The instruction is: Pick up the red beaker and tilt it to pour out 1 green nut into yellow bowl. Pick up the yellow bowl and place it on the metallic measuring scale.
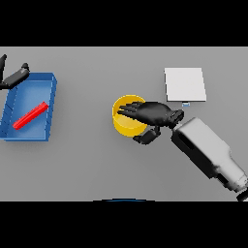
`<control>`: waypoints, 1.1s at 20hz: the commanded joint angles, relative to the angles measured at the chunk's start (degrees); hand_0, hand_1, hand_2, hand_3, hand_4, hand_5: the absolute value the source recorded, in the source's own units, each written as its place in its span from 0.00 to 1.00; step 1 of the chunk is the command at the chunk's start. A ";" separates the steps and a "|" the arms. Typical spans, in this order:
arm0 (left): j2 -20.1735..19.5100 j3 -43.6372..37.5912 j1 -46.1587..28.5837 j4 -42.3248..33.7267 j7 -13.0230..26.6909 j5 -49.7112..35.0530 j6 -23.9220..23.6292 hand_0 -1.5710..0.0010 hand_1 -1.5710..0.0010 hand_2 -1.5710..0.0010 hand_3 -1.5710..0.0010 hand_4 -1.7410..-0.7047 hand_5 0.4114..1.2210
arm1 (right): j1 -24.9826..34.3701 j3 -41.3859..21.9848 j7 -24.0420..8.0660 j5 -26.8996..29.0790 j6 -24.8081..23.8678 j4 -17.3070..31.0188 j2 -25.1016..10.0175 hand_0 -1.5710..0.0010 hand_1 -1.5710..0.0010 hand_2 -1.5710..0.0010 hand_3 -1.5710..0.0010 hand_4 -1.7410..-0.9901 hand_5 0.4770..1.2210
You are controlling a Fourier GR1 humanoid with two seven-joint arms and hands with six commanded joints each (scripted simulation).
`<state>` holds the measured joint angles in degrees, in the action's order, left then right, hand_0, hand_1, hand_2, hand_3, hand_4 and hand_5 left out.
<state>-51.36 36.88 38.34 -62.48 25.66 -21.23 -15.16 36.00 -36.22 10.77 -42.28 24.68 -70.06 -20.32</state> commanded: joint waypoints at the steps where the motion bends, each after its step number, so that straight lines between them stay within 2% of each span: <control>1: 0.22 0.10 -0.04 0.17 0.02 0.08 -0.06 1.00 1.00 1.00 1.00 0.91 0.39 | -0.02 -0.36 0.37 -0.14 0.67 0.26 -0.41 1.00 1.00 1.00 1.00 0.62 0.28; 7: -0.02 0.37 0.18 -0.54 0.56 0.46 -0.42 1.00 1.00 1.00 1.00 0.91 0.39 | 1.51 -1.38 1.74 -0.71 0.10 4.34 1.36 1.00 1.00 1.00 0.99 0.61 0.31; 9: -0.12 0.30 0.24 -0.73 0.42 0.29 -0.11 1.00 1.00 1.00 1.00 0.91 0.39 | 1.52 -1.51 3.53 -0.97 -1.20 5.51 1.34 1.00 1.00 0.99 0.97 0.60 0.33; 12: -0.74 0.37 0.19 -1.36 0.97 0.44 -0.31 1.00 1.00 1.00 1.00 0.91 0.40 | 1.73 -0.97 2.27 -0.30 -0.73 6.40 2.31 1.00 0.99 0.95 0.92 0.54 0.43; 14: -1.01 0.13 -0.28 -2.32 1.39 0.03 -0.87 1.00 1.00 1.00 1.00 0.91 0.39 | 1.50 -1.15 3.04 -0.26 -0.38 6.03 1.97 0.89 0.91 0.87 0.84 0.46 0.53; 16: -0.94 0.36 -0.18 -2.12 0.96 0.42 -0.79 1.00 1.00 1.00 1.00 0.92 0.39 | 1.66 -1.78 3.32 -0.90 -0.15 5.80 1.62 0.70 0.76 0.76 0.73 0.35 0.70; 18: -0.76 0.64 -0.57 -2.08 1.02 0.63 -1.06 1.00 1.00 1.00 1.00 0.92 0.40 | 1.63 -2.05 3.18 -1.09 -0.14 5.92 1.68 0.50 0.59 0.62 0.47 0.36 0.81; 19: -0.77 0.41 -0.03 -2.05 1.47 0.45 -0.94 1.00 1.00 1.00 1.00 0.92 0.40 | 1.77 -1.82 2.36 -0.69 0.57 5.81 1.91 0.40 0.49 0.50 0.38 0.29 0.85; 22: -0.85 0.22 -0.17 -1.59 0.57 0.37 -0.63 1.00 1.00 1.00 1.00 0.91 0.40 | 1.54 -2.22 2.49 -0.28 0.77 5.03 1.26 0.21 0.25 0.26 0.33 0.16 0.92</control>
<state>-52.21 37.10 38.18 -64.07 26.22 -20.85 -15.79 37.58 -38.43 13.46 -42.45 25.45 -65.07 -19.06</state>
